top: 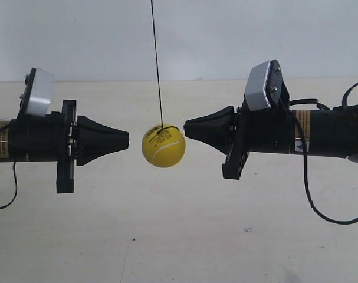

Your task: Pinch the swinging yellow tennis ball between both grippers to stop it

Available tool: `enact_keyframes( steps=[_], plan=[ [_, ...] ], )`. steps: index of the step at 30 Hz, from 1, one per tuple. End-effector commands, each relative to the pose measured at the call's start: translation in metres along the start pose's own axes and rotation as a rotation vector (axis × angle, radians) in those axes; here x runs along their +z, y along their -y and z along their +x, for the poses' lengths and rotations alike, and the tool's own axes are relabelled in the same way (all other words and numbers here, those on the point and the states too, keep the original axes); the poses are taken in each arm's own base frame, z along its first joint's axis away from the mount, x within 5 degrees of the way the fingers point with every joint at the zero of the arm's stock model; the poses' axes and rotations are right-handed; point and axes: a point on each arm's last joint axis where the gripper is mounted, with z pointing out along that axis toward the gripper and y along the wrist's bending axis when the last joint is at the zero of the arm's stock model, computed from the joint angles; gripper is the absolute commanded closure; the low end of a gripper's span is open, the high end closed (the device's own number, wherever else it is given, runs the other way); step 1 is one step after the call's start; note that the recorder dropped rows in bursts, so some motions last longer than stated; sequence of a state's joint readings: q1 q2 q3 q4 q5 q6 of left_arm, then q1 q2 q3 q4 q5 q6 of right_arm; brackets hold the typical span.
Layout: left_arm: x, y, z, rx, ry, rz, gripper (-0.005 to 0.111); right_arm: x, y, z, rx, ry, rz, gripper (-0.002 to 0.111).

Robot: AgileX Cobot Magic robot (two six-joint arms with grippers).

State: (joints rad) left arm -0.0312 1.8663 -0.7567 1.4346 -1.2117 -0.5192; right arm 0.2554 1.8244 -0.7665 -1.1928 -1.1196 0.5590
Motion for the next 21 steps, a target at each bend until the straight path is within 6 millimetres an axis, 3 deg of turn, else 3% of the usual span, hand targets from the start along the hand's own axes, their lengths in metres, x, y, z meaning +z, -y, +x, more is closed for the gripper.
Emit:
enact_keyframes(
  steps=[1,8,21],
  plan=[
    [0.002,0.0,-0.005,0.013,0.02,-0.002,0.102,0.001,0.0,0.0,0.001,0.002,0.003,0.108],
    [0.014,0.007,-0.01,0.037,0.032,0.031,0.102,0.006,-0.005,-0.002,-0.004,0.009,-0.022,0.108],
    [0.015,0.007,-0.01,0.039,0.034,0.029,0.102,0.006,-0.005,-0.002,-0.002,0.015,-0.021,0.108]
  ],
)
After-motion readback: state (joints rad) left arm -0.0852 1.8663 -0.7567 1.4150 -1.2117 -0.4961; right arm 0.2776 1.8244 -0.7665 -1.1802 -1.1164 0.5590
